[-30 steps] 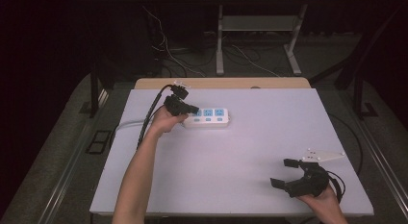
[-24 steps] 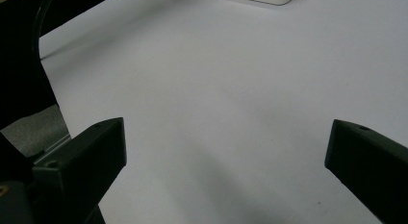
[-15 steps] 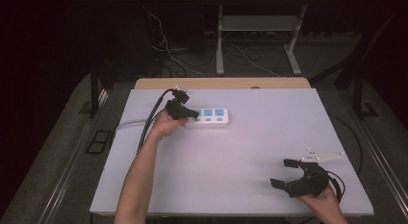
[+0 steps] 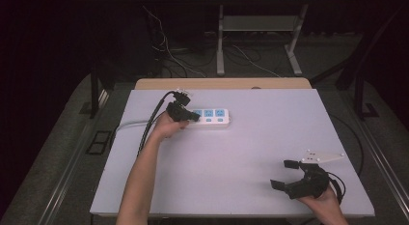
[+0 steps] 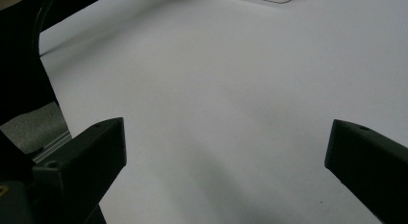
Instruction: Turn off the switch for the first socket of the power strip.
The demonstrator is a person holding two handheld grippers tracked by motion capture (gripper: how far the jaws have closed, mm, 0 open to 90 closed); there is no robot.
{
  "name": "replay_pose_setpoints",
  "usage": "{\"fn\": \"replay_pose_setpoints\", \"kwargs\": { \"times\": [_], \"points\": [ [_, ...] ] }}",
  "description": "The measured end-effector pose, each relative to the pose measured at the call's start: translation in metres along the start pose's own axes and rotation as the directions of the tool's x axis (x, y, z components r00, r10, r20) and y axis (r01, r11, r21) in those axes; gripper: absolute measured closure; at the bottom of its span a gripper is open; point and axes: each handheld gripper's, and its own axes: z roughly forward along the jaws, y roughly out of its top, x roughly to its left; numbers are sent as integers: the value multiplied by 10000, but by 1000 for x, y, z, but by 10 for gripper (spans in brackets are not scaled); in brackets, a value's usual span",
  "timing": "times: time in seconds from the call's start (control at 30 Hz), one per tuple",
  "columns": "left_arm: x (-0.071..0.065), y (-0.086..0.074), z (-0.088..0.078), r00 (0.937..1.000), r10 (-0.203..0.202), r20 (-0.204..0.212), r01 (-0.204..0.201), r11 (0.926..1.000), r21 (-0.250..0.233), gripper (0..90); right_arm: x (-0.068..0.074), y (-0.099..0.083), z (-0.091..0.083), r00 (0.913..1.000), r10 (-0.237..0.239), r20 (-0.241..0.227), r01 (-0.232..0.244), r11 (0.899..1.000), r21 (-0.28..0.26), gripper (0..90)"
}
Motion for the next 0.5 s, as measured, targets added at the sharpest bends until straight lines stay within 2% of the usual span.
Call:
{"fn": "replay_pose_setpoints", "kwargs": {
  "times": [0.23,0.33,0.5],
  "points": [
    [5,-7,0,9985,-430,326,441,9985,-333,899,2,0,0,10000,-21,-24,21,10000,-4,5],
    [2,-7,0,9994,-310,157,314,9991,-291,899,2,0,0,10000,-30,-22,30,10000,-20,5],
    [1,-5,0,9991,-421,47,422,9989,-219,898,1,0,-2,10000,24,28,-24,9999,-130,6]
  ]
}}
